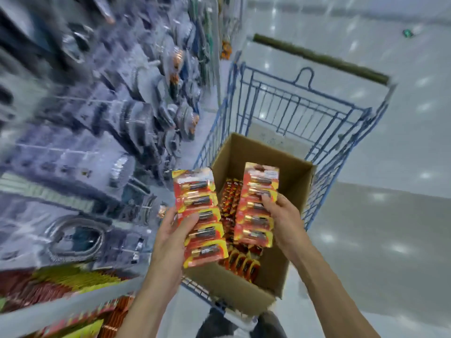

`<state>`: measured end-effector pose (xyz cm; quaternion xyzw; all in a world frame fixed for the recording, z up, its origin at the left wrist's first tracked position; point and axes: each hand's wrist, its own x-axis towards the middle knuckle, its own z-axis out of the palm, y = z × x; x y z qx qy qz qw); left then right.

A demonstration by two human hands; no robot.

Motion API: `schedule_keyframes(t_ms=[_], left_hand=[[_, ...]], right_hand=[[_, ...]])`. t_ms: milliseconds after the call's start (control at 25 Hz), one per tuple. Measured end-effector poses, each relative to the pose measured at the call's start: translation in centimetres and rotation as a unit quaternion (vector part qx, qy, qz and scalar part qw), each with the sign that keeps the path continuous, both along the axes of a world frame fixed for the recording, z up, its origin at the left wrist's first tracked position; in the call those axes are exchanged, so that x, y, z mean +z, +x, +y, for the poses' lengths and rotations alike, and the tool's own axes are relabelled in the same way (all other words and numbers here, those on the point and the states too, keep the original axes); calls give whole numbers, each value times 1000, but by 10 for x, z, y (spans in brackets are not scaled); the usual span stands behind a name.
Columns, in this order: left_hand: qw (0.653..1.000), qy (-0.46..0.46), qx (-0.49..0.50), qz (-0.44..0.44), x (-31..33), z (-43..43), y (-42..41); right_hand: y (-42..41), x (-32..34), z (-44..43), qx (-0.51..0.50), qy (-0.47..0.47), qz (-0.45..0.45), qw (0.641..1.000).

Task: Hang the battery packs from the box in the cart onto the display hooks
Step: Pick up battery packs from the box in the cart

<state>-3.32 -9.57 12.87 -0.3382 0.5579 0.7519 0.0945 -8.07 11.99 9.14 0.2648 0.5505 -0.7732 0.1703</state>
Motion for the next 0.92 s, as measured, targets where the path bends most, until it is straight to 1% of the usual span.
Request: schedule_keyframes(t_ms=[80,240,360,560,640,760,920], left_hand=[[999,4,29,33,22,-6,21],[990,-14,92,105,57,-10,79],[975,-27,157,154,76,-11,140],[940,-77,273,187,108,-19,246],[924,-94,319,190,122,-23,284],[896,-119,383,192,142,-29,342],[845,-147,476,197,156,-40,426]], right_hand=[[18,37,-2,41,-25,28,998],[45,88,-14,158,-55,74,983],[73,116,-22,234,-88,116,961],[133,150,-58,324,-130,130,928],[159,162,-78,372,-133,143,907],[198,179,-112,454,-121,174,865],[257,195,-163,539,-139,191,808]])
